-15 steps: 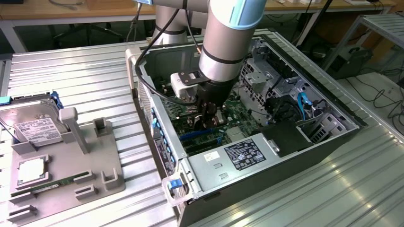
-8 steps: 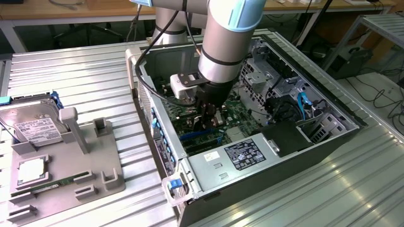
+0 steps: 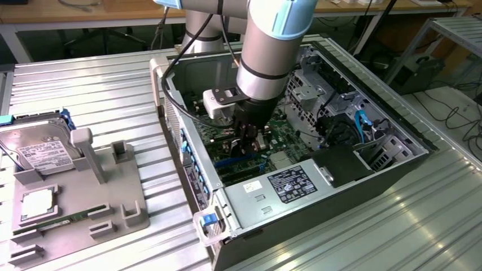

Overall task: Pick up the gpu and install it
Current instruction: 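Insert the gpu into the slot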

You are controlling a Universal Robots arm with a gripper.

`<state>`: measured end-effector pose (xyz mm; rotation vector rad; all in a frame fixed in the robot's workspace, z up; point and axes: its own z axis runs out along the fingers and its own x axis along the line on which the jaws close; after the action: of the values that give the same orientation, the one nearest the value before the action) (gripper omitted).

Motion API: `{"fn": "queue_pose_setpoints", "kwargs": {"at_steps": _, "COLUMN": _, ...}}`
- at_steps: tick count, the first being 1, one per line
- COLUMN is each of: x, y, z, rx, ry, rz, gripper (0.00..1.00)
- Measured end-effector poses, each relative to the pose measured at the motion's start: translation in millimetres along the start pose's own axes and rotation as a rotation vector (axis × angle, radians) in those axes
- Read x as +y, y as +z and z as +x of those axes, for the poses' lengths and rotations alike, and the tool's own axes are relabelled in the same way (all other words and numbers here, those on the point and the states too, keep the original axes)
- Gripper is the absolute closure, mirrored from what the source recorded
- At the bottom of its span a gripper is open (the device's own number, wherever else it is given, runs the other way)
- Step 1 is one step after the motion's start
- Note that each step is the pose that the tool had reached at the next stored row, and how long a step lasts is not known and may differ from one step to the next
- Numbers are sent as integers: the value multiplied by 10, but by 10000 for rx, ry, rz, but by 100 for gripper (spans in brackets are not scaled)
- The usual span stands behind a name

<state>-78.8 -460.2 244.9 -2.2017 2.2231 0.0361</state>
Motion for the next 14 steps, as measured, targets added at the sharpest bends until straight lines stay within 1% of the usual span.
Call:
{"fn": "queue_pose_setpoints", "kwargs": {"at_steps": 5, "x": 0, "y": 12, "z": 0, "rx": -3, "ry": 0, "rz": 1, "gripper": 72}}
{"fn": "queue_pose_setpoints", "kwargs": {"at_steps": 14, "x": 0, "y": 51, "z": 1, "rx": 1, "ry": 1, "rz": -19, "gripper": 72}}
